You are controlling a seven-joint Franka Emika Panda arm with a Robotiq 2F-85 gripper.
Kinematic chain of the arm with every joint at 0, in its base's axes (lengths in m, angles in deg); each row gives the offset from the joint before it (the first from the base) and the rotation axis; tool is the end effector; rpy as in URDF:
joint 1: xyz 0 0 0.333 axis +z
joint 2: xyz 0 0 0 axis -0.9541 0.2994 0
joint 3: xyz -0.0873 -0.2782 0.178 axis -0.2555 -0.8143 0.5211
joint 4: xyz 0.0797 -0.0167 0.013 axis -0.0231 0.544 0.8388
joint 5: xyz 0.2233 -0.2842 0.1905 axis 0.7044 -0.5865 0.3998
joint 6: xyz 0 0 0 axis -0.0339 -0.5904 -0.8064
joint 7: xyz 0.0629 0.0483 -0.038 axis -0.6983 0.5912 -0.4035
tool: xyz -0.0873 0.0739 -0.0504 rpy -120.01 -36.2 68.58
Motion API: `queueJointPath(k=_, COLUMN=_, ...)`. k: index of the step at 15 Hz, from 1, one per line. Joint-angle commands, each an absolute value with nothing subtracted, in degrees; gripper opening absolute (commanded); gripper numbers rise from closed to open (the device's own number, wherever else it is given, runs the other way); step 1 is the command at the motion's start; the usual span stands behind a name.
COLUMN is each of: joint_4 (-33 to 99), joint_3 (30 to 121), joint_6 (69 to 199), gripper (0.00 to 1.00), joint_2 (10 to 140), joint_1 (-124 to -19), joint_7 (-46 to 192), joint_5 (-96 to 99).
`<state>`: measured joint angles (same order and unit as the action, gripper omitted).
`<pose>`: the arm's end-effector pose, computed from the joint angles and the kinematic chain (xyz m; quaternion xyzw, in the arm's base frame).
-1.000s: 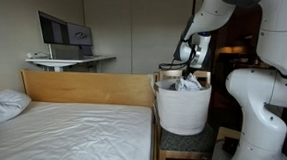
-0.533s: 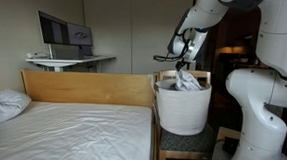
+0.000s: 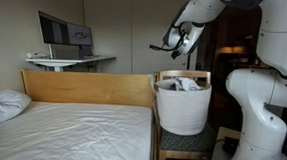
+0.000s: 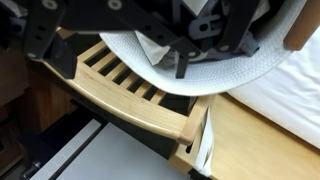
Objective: Put the gray and white clothes in the basket respectively
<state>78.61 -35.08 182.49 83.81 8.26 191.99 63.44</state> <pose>0.4017 -0.3141 0.4944 0.2081 0.8464 -0.3164 0.3744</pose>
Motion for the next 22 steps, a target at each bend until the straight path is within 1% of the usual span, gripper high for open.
queueJointPath(k=1, joint_4=75.87, joint_3=-33.6, joint_6=188.89, gripper=1.0, joint_2=78.84, joint_1=9.52, joint_7=193.14, joint_5=65.49)
queueJointPath(k=5, joint_4=71.83, joint_3=-36.64, joint_6=189.71, gripper=1.0, joint_2=70.1, joint_1=17.33, joint_7=192.59, joint_5=65.7)
queueJointPath(k=7, joint_4=69.78, joint_3=-38.1, joint_6=187.54, gripper=1.0, joint_2=66.85, joint_1=21.24, joint_7=192.36, joint_5=65.86)
queueJointPath(k=9, joint_4=67.25, joint_3=-38.35, joint_6=184.03, gripper=1.0, joint_2=62.64, joint_1=22.69, joint_7=191.24, joint_5=64.45)
queueJointPath(k=12, joint_4=66.79, joint_3=-36.75, joint_6=178.4, gripper=1.0, joint_2=59.86, joint_1=25.15, joint_7=189.52, joint_5=65.05)
queueJointPath(k=15, joint_4=67.7, joint_3=-35.7, joint_6=171.8, gripper=1.0, joint_2=58.51, joint_1=27.8, joint_7=185.38, joint_5=67.86)
queueJointPath(k=18, joint_4=68.5, joint_3=-34.32, joint_6=163.95, gripper=1.0, joint_2=58.33, joint_1=29.27, joint_7=177.56, joint_5=74.77)
queueJointPath(k=22, joint_4=70.37, joint_3=-35.21, joint_6=146.66, gripper=1.0, joint_2=60.96, joint_1=28.43, joint_7=169.64, joint_5=79.29)
